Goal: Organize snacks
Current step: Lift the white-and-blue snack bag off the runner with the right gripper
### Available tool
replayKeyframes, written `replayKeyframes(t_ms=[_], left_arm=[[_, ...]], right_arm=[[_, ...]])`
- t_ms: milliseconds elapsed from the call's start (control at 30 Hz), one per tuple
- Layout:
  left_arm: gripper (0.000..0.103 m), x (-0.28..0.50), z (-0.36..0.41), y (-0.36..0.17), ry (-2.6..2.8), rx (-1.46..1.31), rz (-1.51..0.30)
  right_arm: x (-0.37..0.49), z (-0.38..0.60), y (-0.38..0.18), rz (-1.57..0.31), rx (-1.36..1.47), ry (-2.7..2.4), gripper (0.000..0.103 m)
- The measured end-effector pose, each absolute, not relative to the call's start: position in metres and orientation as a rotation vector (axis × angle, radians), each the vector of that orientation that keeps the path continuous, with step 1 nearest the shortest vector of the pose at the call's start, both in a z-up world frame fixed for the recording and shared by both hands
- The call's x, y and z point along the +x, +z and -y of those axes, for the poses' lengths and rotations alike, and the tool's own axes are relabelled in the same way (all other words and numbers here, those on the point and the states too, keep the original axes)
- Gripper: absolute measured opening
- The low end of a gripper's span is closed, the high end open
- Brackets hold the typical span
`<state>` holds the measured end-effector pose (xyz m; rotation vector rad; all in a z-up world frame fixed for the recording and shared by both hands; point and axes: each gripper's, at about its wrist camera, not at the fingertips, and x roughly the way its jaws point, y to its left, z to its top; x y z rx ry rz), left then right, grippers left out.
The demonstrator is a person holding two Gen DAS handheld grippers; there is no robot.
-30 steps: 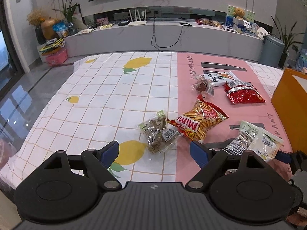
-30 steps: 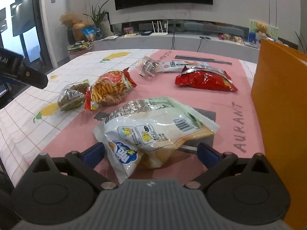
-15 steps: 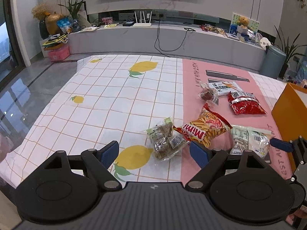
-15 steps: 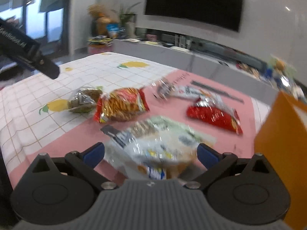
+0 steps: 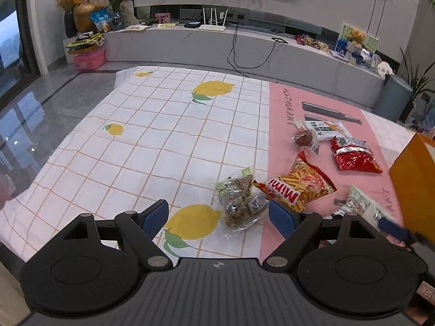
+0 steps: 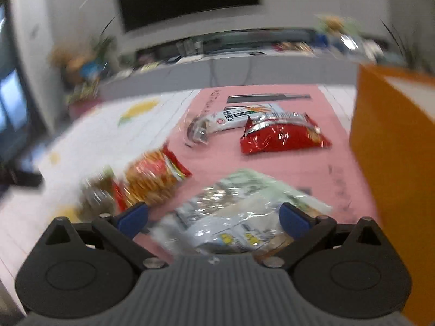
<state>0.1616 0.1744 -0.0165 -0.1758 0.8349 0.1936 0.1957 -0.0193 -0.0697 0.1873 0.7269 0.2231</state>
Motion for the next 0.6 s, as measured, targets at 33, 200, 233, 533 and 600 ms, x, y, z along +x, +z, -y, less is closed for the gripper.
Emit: replayKeyframes(t_ms=[33, 200, 233, 533, 600], left_arm=[[0.098, 0.161, -0.175, -0.016, 0.189, -0.183, -0.832], [0.098, 0.159, -0.176, -0.016, 0.183, -0.202, -0.834], [0.098, 0.159, -0.178, -0.017, 0.183, -0.209, -0.838], [0.098, 0.158, -0.185, -0.013, 0.161, -0.263, -0.835], [0.098, 0.157, -0.185, -0.013, 0.156, -0.267, -0.834]], right_arm=[[0.195, 0.017, -0.067, -0.738, 0.212, 0.172, 0.100], [0.201, 0.012, -0.065, -0.751, 0.352, -0.105, 0.100], [0.204, 0.014, -0.066, -0.752, 0.390, -0.149, 0.100], [0.214, 0.011, -0.085, -0.770, 0.320, -0.225, 0.082], [0.211, 0.011, -0.085, -0.746, 0.257, -0.192, 0.061]])
